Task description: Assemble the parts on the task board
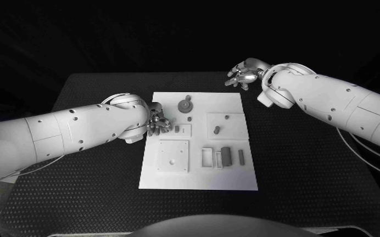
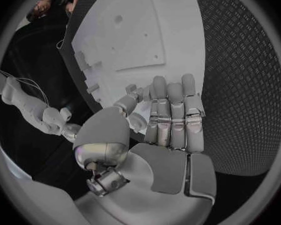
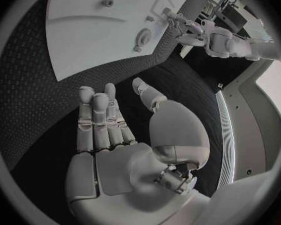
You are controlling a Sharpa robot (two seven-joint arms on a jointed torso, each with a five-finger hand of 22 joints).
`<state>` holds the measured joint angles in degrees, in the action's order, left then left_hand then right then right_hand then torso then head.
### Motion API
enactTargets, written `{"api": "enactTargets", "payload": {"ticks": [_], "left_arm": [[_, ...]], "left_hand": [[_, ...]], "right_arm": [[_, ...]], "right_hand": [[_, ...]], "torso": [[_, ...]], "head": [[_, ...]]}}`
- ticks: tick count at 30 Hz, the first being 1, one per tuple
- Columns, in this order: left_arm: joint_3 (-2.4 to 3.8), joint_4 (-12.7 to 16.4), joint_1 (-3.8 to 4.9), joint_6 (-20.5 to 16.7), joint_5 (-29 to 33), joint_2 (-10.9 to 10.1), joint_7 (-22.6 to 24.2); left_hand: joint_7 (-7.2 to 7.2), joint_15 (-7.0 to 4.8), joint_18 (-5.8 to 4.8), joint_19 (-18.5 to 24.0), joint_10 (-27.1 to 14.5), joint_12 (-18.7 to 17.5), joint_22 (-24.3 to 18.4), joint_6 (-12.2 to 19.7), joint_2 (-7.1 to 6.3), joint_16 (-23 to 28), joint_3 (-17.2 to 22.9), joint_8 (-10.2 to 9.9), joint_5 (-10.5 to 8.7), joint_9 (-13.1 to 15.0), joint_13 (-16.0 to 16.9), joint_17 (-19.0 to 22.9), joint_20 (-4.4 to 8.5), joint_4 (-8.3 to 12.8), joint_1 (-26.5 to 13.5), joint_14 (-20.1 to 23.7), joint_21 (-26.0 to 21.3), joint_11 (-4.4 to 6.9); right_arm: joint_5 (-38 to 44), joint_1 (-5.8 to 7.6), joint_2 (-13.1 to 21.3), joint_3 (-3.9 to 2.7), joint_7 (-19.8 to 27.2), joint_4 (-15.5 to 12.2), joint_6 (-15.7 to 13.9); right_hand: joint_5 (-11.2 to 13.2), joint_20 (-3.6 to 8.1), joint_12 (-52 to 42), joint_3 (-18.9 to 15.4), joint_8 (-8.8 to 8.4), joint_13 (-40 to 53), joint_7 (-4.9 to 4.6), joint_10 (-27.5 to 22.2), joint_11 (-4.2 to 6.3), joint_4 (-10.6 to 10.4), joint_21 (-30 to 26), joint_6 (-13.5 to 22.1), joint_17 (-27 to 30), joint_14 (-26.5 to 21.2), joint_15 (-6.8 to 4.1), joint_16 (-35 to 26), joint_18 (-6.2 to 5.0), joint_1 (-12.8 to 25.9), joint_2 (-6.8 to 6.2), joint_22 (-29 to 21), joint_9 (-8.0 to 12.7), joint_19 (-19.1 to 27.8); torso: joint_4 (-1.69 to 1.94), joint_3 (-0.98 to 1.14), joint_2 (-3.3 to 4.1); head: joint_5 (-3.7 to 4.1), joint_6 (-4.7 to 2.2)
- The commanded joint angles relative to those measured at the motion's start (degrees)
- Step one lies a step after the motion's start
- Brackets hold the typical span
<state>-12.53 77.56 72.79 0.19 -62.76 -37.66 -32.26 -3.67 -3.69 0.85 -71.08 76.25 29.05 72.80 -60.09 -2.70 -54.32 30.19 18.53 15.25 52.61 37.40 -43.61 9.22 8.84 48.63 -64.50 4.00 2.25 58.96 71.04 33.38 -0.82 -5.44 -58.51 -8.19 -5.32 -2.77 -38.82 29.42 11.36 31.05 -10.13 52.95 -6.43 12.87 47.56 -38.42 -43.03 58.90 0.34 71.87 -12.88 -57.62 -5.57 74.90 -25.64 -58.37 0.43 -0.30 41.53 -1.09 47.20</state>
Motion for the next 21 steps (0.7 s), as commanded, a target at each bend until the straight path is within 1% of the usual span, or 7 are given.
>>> {"api": "enactTargets", "payload": {"ticks": [1, 5, 7, 13, 18, 19, 21], "left_arm": [[-0.07, 0.1, -0.16, -0.7, 0.1, 0.0, 0.6], [-0.07, 0.1, -0.16, -0.3, 0.1, 0.0, 0.6], [-0.07, 0.2, -0.16, -0.2, 0.1, 0.0, 0.6], [-0.07, 0.1, -0.16, 0.7, 0.1, -0.1, 0.4], [-0.07, 0.0, -0.16, 1.1, 0.0, -0.1, 0.3], [-0.07, -0.1, -0.16, 1.3, 0.0, -0.1, 0.3], [-0.07, -0.1, -0.16, 1.5, 0.0, -0.1, 0.3]], "left_hand": [[0.02, -0.41, -0.66, -0.2, -0.2, 0.3, -0.1, -0.5, -0.29, -0.3, -0.4, -0.4, -0.41, 0.0, -0.1, 0.1, 0.43, -0.2, -0.6, -0.2, -0.1, 0.07], [0.04, -0.42, -0.63, -0.2, -0.2, 0.3, -0.1, -0.6, -0.35, -0.4, -0.4, -0.4, -0.46, 0.0, -0.1, 0.1, 0.45, -0.2, -0.6, -0.2, -0.1, 0.09], [0.07, -0.47, -0.59, -0.2, -0.2, 0.3, -0.1, -0.6, -0.03, -0.4, -0.2, -0.4, -0.48, 0.0, -0.1, 0.1, 0.49, 0.1, 0.0, -0.2, -0.1, 0.12], [0.03, -0.41, -0.70, -0.1, -0.3, 0.5, 0.0, -0.7, 2.47, -0.5, 0.1, -0.6, 0.71, 0.0, -0.2, 0.1, 0.42, 3.0, 2.6, -0.1, -0.1, 0.07], [0.08, -0.36, -0.74, -0.2, -0.3, 0.5, 0.0, -0.9, 4.87, -0.5, 1.4, -0.6, 1.37, 0.1, -0.3, 0.2, 0.38, 5.2, 4.8, -0.1, -0.1, 0.10], [0.09, -0.31, -0.78, -0.3, -0.2, 0.6, -0.1, -1.0, 4.58, -0.5, 3.0, -0.6, 0.52, 0.1, -0.4, 0.3, 0.35, 4.8, 5.4, -0.2, -0.1, 0.11], [0.11, -0.31, -0.78, -0.3, -0.2, 0.6, -0.1, -1.1, 4.72, -0.6, 3.2, -0.6, 0.44, 0.1, -0.4, 0.3, 0.36, 4.8, 5.6, -0.2, -0.1, 0.12]], "right_arm": [[0.5, -0.02, -0.1, -0.02, 0.2, 0.0, 0.7], [0.5, -0.02, -0.1, -0.02, 0.2, 0.0, 0.7], [0.5, -0.02, 0.0, -0.02, 0.2, 0.0, 0.8], [0.5, -0.02, 0.0, -0.02, 0.2, 0.0, 0.8], [0.5, -0.02, 0.0, -0.02, 0.2, 0.0, 0.8], [0.5, -0.03, 0.0, -0.02, 0.2, 0.0, 0.8], [0.5, -0.03, 0.0, -0.02, 0.2, 0.0, 0.8]], "right_hand": [[-0.1, 0.49, -0.3, 0.0, 0.24, -0.1, -2.78, -0.5, -0.01, -0.3, -0.2, -0.1, 0.1, -0.3, -0.23, 0.2, -2.12, 0.0, 0.31, 1.0, 0.1, -0.1], [-0.1, 0.49, -0.3, 0.0, 0.24, -0.1, -2.78, -0.5, -0.01, -0.3, -0.2, -0.1, 0.1, -0.3, -0.23, 0.2, -2.12, 0.0, 0.33, 1.0, 0.1, -0.1], [-0.1, 0.49, -0.3, 0.0, 0.24, -0.1, -2.78, -0.5, -0.01, -0.3, -0.2, -0.1, 0.1, -0.3, -0.23, 0.2, -2.12, 0.0, 0.33, 1.0, 0.1, -0.1], [-0.1, 0.49, -0.3, 0.0, 0.25, -0.1, -2.78, -0.5, -0.01, -0.3, -0.2, -0.1, 0.1, -0.3, -0.23, 0.2, -2.12, 0.0, 0.32, 1.0, 0.1, -0.1], [-0.1, 0.48, -0.3, 0.0, 0.25, -0.1, -2.78, -0.5, -0.01, -0.3, -0.2, -0.1, 0.1, -0.3, -0.22, 0.2, -2.12, 0.0, 0.32, 1.0, 0.1, -0.1], [-0.1, 0.48, -0.3, 0.0, 0.25, -0.1, -2.78, -0.5, -0.01, -0.3, -0.2, -0.1, 0.1, -0.3, -0.22, 0.2, -2.12, 0.0, 0.33, 1.0, 0.1, -0.1], [-0.1, 0.48, -0.3, 0.0, 0.25, -0.1, -2.78, -0.5, -0.01, -0.3, -0.2, -0.1, 0.1, -0.3, -0.22, 0.2, -2.12, 0.0, 0.33, 1.0, 0.1, -0.1]], "torso": [[-0.03, 0.02, -0.03], [-0.06, 0.04, -0.03], [-0.04, 0.03, -0.02], [0.01, 0.03, -0.02], [0.04, 0.01, 0.01], [0.05, -0.01, 0.00], [0.05, -0.02, -0.01]], "head": [[0.00, -0.08], [0.07, -0.08], [0.07, -0.06], [0.08, -0.15], [0.11, -0.05], [0.13, -0.04], [0.15, -0.03]]}}
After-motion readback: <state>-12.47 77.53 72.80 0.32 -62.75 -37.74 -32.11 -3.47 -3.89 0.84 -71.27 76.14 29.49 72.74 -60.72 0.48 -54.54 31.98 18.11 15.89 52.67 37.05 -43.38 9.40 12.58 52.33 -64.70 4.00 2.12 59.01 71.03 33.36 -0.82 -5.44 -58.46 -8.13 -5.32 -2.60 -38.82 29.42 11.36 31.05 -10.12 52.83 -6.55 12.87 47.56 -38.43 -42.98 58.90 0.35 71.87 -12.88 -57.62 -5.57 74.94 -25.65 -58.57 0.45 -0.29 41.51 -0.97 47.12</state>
